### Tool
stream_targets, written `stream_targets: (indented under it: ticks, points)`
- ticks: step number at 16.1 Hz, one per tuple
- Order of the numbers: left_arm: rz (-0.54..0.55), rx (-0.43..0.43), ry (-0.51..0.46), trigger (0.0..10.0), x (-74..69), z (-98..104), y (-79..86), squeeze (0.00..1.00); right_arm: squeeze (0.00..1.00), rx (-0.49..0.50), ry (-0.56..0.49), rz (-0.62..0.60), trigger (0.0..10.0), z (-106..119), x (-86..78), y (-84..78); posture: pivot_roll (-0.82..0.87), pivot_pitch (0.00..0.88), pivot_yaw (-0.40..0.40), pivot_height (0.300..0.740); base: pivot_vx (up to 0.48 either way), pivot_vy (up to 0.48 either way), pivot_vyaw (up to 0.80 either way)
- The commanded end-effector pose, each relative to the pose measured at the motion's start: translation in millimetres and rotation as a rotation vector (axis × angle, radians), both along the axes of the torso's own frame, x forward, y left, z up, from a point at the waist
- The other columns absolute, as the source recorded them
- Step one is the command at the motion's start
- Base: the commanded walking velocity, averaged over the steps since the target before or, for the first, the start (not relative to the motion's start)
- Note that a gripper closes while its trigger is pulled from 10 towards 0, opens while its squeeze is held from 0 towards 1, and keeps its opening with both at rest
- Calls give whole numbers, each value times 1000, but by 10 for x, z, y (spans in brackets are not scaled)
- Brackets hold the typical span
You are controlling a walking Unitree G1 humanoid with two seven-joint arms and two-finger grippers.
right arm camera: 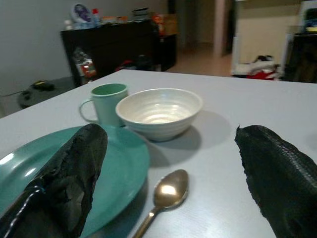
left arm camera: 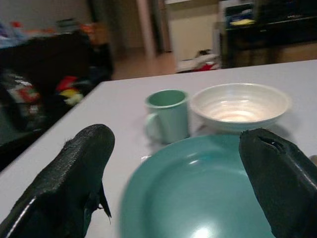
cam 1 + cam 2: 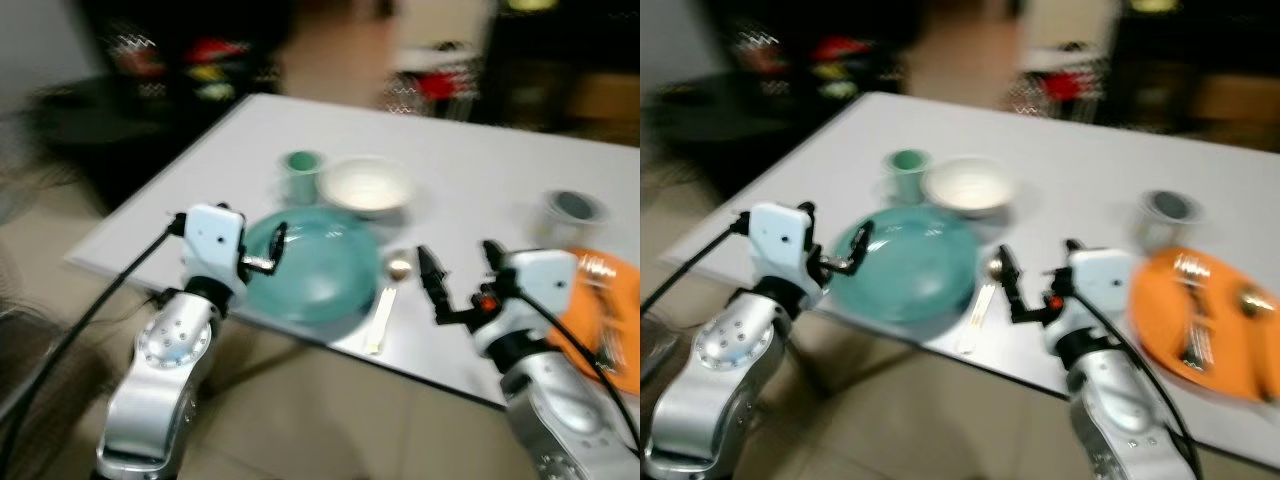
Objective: Setting the table
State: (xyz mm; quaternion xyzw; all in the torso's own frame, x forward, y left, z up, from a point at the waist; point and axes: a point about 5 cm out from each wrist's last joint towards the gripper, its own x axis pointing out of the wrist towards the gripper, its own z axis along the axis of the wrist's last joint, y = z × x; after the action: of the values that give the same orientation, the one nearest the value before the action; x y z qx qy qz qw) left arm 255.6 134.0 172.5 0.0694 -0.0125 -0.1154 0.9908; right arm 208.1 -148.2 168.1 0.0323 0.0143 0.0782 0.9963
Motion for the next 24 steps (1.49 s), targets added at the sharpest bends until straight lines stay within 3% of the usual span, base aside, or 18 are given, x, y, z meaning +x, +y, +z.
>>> stream_targets:
  ticks: [1, 7, 12, 17, 24]
  points:
    - [40, 30, 4, 10000, -2, -28, 77, 0, 1000, 13, -12, 14, 10000, 11, 15, 34, 21, 0, 5, 740, 0, 0, 800]
    - [78, 38, -9, 10000, -45, -37, 160, 0, 1000, 39, 4, 26, 10000, -75, 80, 82, 65, 0, -18, 740, 0, 0, 800]
    - [56, 52, 9, 10000, -68, -70, 152, 0, 1000, -24, 24, 22, 10000, -135, 64, 57, 60, 0, -3, 740, 0, 0, 800]
    - [33, 49, 0, 10000, -43, -60, 122, 0, 1000, 73, 42, 20, 10000, -155, 73, 123, 51, 0, 8, 740, 0, 0, 800]
    - [37, -5, -9, 10000, 61, 9, 83, 0, 1000, 52, 37, 61, 10000, -179, 113, 168, 45, 0, 3, 740, 0, 0, 800]
